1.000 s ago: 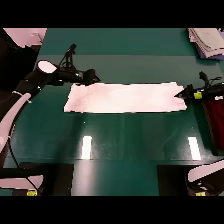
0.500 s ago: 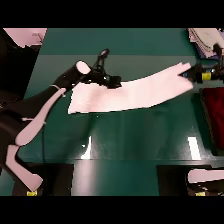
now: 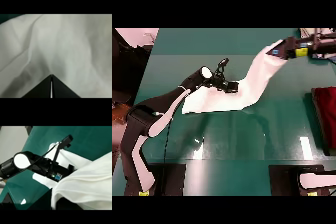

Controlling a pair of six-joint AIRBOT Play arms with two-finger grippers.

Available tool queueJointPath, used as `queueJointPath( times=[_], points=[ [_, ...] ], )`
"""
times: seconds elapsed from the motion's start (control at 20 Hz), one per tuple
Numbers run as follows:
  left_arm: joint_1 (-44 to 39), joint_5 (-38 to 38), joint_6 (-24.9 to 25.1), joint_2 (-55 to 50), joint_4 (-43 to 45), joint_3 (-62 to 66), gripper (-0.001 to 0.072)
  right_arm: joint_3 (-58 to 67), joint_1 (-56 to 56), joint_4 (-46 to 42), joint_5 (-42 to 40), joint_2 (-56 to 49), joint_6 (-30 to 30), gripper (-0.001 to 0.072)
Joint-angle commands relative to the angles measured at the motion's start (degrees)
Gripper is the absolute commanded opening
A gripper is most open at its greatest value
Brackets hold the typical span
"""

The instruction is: Fold the shirts.

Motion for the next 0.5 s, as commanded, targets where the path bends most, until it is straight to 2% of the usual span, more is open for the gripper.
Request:
queueJointPath(
  times=[0.0,0.2,0.35,0.45],
  points=[
    [1.9,-3.9,-0.2,0.2,1.9,2.1,0.0025,6.6,6.6,0.1,-0.1,-3.9,0.7,0.0011],
    [7.4,-4.5,-0.5,7.7,10.9,2.8,0.0024,12.0,11.8,0.1,0.3,-9.2,0.7,0.0011],
    [15.0,-7.2,-3.2,16.8,21.7,2.8,0.0025,14.2,15.7,0.2,-0.2,-12.9,0.7,0.0011],
    [20.9,-9.6,-3.2,23.1,25.6,2.8,0.0025,14.4,19.0,0.2,-2.8,-15.4,0.6,0.0011]
  ],
)
